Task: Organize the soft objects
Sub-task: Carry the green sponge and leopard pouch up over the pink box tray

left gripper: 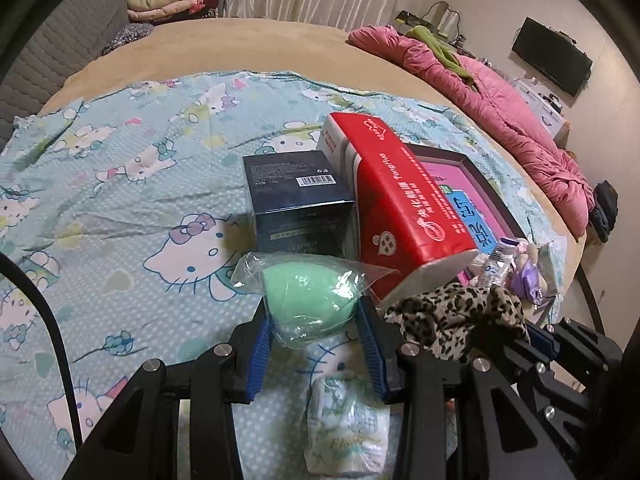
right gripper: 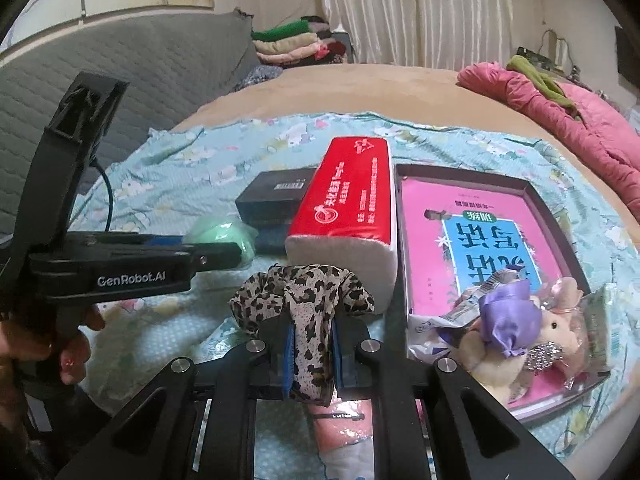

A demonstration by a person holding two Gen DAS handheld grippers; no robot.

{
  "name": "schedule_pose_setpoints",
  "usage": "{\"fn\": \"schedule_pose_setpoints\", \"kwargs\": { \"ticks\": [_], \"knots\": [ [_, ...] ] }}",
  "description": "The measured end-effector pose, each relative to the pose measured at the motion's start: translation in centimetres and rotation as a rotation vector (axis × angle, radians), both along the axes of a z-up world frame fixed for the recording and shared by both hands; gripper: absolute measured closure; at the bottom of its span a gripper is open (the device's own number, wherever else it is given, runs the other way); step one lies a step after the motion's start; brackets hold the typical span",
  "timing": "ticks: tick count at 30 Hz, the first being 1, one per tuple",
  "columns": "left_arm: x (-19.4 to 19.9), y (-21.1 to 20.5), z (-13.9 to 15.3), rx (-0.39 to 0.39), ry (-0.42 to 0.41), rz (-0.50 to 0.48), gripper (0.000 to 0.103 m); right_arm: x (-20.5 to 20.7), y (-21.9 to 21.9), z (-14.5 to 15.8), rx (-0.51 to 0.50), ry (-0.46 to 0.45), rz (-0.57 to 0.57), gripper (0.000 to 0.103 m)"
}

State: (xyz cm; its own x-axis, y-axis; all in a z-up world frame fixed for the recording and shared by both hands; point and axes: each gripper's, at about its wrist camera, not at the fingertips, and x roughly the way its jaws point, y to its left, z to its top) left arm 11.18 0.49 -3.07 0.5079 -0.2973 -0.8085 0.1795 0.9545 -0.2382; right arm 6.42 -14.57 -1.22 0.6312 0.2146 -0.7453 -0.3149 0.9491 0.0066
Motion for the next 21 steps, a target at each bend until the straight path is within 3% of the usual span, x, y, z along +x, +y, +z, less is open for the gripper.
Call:
{"fn": "schedule_pose_setpoints", "kwargs": {
  "ticks": [21],
  "knots": [
    [-3.3,-1.6,5.9,0.014,-0.098,0.021,0.062,-2.4,-2.7,6.4,0.071,-0.147,-0.057,0.089]
  ]
}}
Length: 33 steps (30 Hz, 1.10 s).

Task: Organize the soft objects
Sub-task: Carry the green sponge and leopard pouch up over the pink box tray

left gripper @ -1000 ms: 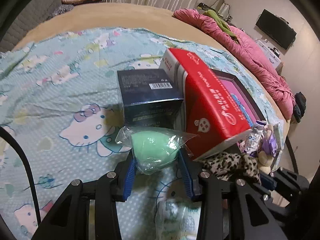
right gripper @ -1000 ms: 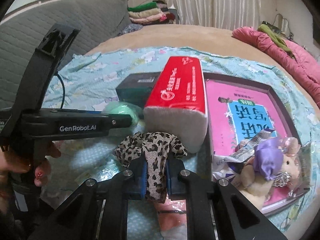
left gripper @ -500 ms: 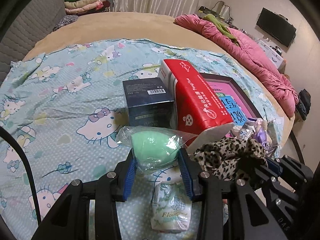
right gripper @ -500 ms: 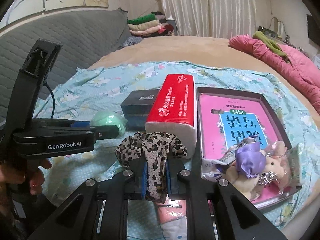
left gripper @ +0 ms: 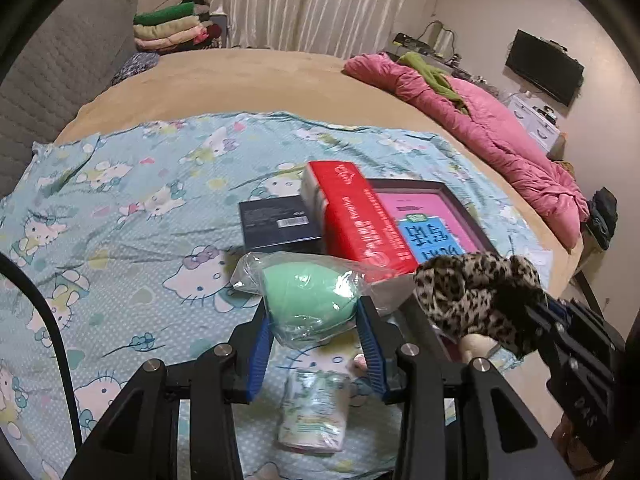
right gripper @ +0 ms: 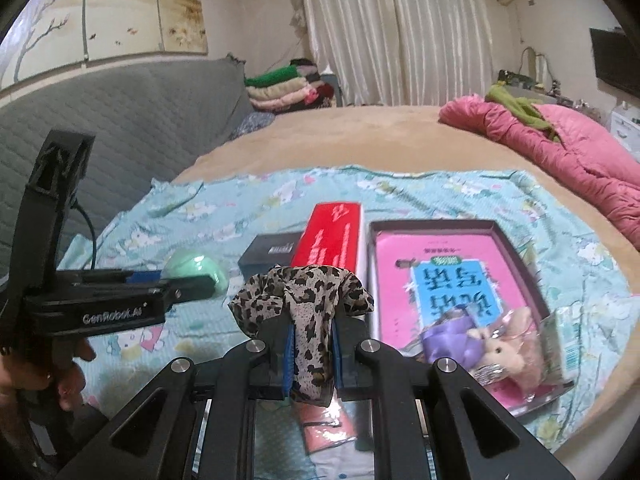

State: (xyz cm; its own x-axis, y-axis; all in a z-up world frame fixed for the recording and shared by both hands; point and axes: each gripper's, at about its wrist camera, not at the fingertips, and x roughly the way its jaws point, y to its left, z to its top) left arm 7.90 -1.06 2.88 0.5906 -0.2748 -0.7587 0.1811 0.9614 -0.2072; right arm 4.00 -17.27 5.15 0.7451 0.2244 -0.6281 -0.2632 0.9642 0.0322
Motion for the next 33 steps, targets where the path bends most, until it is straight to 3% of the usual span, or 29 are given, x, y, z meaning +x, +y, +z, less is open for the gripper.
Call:
{"fn": "schedule_pose_setpoints", "kwargs": {
  "ticks": [15,33],
  "knots": [
    [-1.3,-6.1,3.6,0.001,-0.065,-0.09,0.062,-0.8,-8.0,4.4,0.099,-0.087,-0.174,0.089],
    [0.6,-13.7,2.6,0.03,-0.044,-0.168,0.062,-1.8,-13.4,5.9,0.166,-0.145,-0.287,0.089]
  ]
}}
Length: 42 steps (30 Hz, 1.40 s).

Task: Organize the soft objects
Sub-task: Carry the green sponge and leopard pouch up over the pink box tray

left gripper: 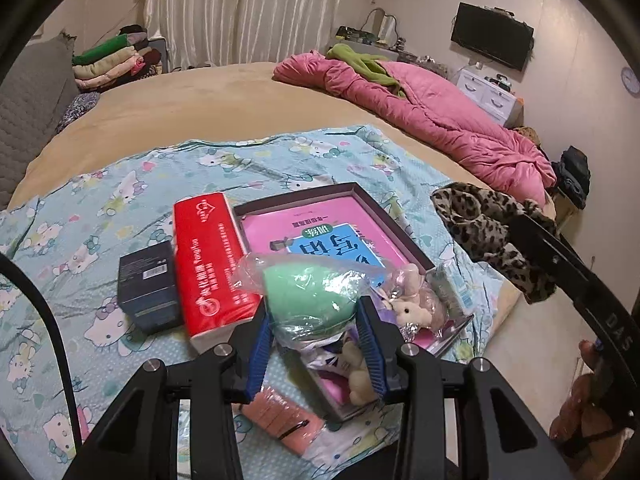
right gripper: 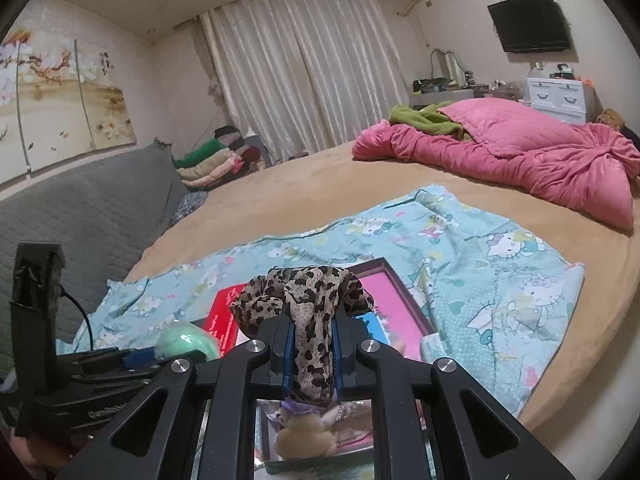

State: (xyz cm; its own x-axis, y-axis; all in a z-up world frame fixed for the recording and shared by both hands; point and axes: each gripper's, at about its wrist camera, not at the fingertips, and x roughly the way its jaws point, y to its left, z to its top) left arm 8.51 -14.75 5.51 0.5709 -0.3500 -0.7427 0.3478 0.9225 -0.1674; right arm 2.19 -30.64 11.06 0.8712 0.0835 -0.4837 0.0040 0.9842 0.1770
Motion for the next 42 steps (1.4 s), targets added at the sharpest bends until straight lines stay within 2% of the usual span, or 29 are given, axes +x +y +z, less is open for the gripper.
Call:
{"fn": "schedule_pose_setpoints", "kwargs": {
  "ticks": [17,42],
  "knots": [
    [3.9,-4.4,-3.7,0.1,0.064,-0.025,0.062,0.6,-2.7,-0.7,0.044,-0.013,-0.061,0.089],
    [5.6,-5.5,-7.2,0.125,0.137,-0.05,0.062,4.1,-3.0,-3.8,0.038,0.06,-0.074,0.088]
  ]
}}
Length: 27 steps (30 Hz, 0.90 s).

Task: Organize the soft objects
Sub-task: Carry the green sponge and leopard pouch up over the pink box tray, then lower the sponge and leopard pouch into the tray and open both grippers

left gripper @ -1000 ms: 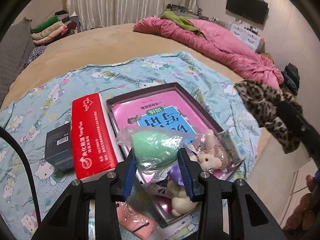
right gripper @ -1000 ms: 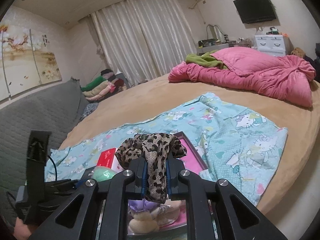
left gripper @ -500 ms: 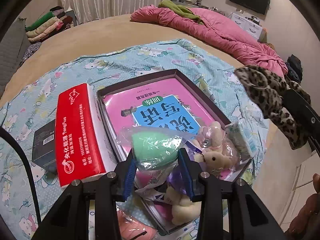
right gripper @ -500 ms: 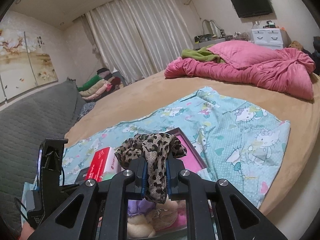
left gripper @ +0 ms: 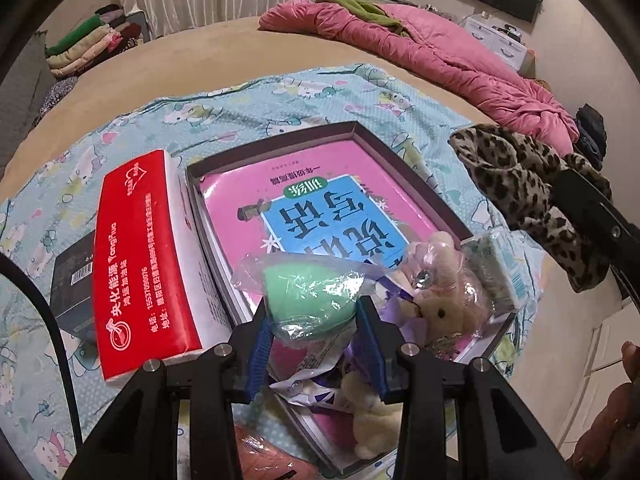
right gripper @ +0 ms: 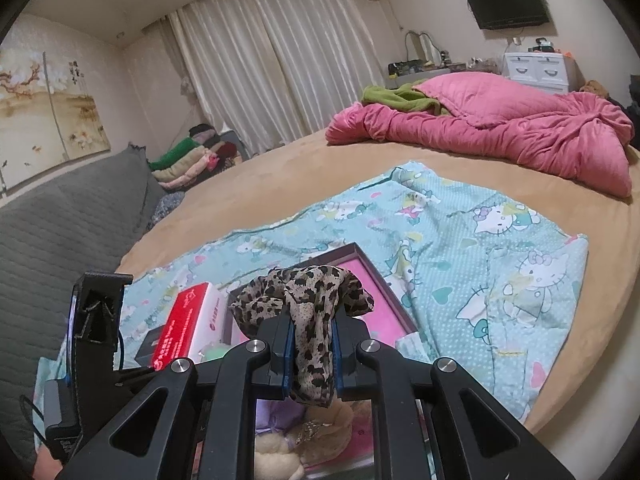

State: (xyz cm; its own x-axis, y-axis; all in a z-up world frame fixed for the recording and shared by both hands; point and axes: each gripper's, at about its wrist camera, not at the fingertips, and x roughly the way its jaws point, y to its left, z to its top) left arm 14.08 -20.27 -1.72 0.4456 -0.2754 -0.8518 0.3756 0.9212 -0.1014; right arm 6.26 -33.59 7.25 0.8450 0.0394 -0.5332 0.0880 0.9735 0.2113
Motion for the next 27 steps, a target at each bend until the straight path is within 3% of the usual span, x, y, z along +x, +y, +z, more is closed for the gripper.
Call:
{"fn": "schedule_pose_setpoints", "kwargs": {
  "ticks": [27],
  "knots": [
    [1.3,-0.4,-2.0,0.026,0.041,-0.03,0.061,2.8,1.1,-4.3,-0.054,0.104,0.003,0.087]
  ]
}}
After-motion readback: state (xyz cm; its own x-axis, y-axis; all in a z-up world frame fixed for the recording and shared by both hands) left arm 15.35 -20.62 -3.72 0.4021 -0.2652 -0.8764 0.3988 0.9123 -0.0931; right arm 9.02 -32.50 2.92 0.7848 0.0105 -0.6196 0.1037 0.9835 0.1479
